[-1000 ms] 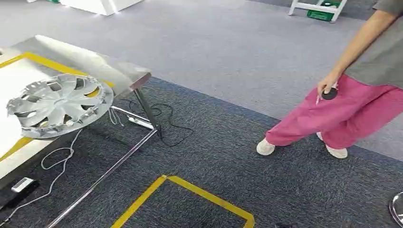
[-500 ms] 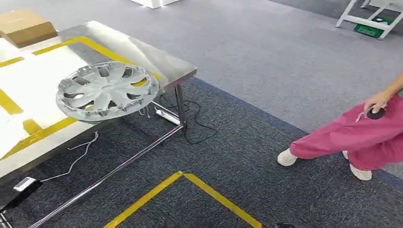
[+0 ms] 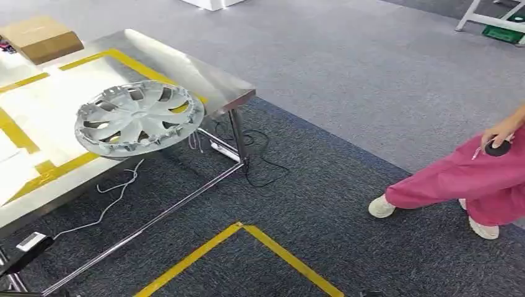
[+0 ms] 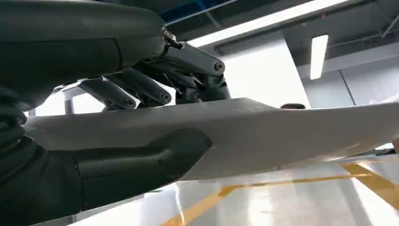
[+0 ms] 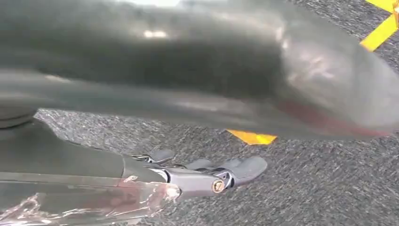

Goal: Take the parts from the cabinet and place them on the table.

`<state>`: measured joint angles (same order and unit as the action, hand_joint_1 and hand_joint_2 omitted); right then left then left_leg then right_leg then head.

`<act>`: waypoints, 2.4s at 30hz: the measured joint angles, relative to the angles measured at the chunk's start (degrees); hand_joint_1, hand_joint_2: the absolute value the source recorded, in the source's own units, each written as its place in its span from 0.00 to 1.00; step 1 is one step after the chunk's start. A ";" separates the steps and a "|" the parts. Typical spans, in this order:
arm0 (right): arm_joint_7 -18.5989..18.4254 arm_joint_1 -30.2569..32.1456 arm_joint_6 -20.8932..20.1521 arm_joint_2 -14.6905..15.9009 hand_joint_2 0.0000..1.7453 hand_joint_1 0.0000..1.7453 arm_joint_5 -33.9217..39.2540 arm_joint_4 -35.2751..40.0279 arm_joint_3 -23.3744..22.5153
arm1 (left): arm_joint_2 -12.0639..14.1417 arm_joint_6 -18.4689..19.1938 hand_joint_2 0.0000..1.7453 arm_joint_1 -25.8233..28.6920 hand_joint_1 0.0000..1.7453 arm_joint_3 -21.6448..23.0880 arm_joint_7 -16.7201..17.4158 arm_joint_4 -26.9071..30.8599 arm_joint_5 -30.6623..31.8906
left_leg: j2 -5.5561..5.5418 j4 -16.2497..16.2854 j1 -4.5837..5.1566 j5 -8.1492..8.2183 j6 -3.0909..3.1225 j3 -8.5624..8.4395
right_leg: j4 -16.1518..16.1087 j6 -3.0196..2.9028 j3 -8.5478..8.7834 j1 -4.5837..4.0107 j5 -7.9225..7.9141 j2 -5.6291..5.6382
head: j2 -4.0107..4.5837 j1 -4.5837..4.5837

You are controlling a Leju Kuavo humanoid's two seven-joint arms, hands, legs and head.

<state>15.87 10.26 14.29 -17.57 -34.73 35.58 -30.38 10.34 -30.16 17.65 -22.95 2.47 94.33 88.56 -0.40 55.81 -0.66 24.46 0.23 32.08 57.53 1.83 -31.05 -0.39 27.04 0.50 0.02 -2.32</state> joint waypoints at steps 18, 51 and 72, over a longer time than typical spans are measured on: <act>0.31 -0.25 0.61 0.11 0.00 0.00 1.44 -0.04 1.49 | 3.96 3.06 1.00 -0.60 1.00 5.86 3.39 -0.50 1.34 | -0.01 -0.04 -0.10 -0.08 -1.76 0.14 | 0.02 -0.27 -0.27 -0.02 -0.27 -0.04 | 0.00 -0.04; 0.61 -0.93 0.04 0.44 0.00 0.00 3.67 -1.38 3.76 | 9.86 11.34 1.00 -14.12 1.00 22.70 9.46 -5.83 1.36 | 0.00 0.01 -0.09 -0.49 -1.65 0.65 | 0.01 -0.29 -0.62 -0.02 -0.74 -0.05 | 0.00 -0.07; -1.94 2.07 -2.40 0.59 0.00 0.00 6.38 1.61 6.95 | 9.16 12.72 1.00 -21.73 1.00 28.83 14.20 -13.70 1.40 | 0.01 0.03 -0.09 -0.56 -1.64 0.74 | 0.01 -0.28 -0.72 -0.01 -0.84 -0.02 | 0.00 -0.07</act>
<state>13.93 12.32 11.89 -16.98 -28.35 37.20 -23.43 19.50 -17.44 -4.08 5.88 16.67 80.63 89.96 -0.39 55.84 -0.75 23.90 -1.41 32.83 57.54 1.54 -31.76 -0.40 26.21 0.48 0.02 -2.38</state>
